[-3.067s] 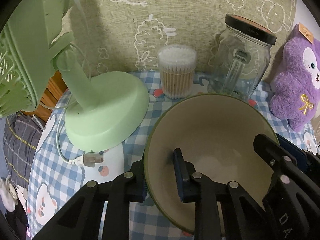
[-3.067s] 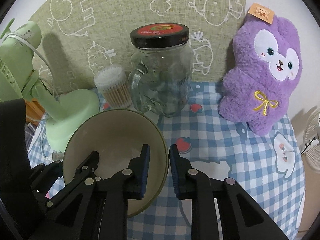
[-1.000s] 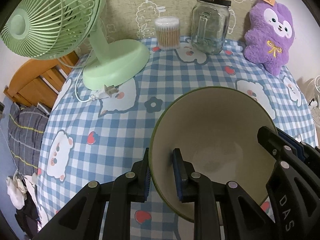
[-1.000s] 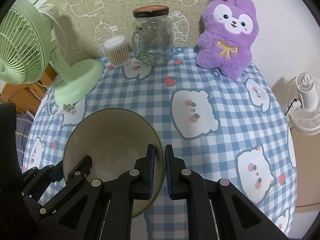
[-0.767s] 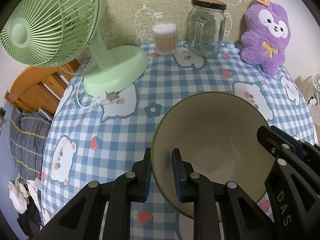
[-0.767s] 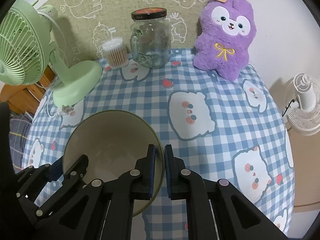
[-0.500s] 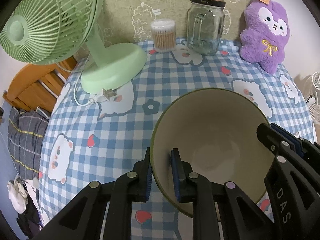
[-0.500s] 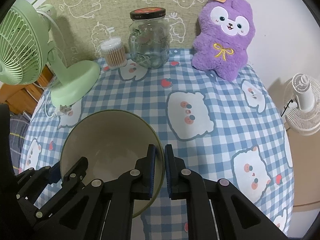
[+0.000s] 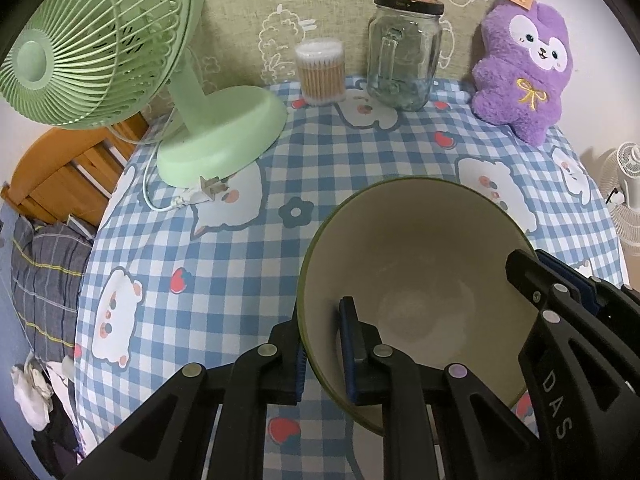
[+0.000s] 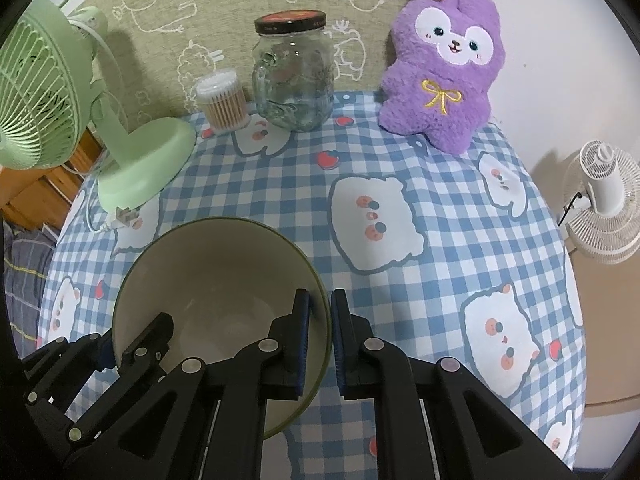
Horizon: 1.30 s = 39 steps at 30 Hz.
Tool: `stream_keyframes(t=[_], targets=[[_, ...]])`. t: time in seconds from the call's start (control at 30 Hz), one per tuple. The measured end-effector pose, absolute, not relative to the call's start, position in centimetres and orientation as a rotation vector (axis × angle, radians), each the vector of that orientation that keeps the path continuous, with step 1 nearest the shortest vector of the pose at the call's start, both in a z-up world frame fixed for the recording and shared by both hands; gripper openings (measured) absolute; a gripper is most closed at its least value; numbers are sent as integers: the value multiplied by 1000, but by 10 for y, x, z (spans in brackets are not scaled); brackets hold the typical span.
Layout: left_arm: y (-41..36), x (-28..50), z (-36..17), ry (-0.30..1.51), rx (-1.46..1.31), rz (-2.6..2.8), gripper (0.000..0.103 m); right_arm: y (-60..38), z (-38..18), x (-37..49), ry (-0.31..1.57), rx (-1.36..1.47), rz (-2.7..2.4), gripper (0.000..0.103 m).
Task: Organize plates and bowls
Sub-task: 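Lift the patterned bowl with both tools and carry it toward the plate stack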
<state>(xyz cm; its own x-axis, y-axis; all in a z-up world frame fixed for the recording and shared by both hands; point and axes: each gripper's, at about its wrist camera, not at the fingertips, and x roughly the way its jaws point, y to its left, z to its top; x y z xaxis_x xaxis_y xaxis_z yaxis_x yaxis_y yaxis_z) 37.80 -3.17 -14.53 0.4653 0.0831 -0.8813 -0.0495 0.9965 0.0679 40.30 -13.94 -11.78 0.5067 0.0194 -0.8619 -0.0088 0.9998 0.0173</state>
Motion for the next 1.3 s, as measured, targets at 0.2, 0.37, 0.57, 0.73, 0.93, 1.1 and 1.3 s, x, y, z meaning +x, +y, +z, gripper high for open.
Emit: stream_keyframes(t=[0.2, 0.37, 0.57, 0.73, 0.93, 1.1, 1.3], targets=[[-28, 370, -131, 1061, 40, 79, 11, -138, -103, 394, 1025, 21, 11, 14], [-26, 361, -115, 1039, 43, 66, 11, -136, -82, 382, 1002, 20, -2, 14], [-24, 344, -87, 996, 48, 49, 11, -133, -53, 364, 961, 25, -17, 14], [-22, 327, -66, 970, 56, 39, 11, -130, -30, 342, 937, 33, -29, 14], [-21, 300, -44, 934, 66, 21, 11, -128, -9, 311, 917, 44, -47, 14], [-19, 276, -33, 917, 68, 14, 11, -129, -1, 285, 911, 56, -58, 14], [-20, 248, -31, 921, 67, -10, 11, -132, 2, 254, 917, 59, -85, 14]])
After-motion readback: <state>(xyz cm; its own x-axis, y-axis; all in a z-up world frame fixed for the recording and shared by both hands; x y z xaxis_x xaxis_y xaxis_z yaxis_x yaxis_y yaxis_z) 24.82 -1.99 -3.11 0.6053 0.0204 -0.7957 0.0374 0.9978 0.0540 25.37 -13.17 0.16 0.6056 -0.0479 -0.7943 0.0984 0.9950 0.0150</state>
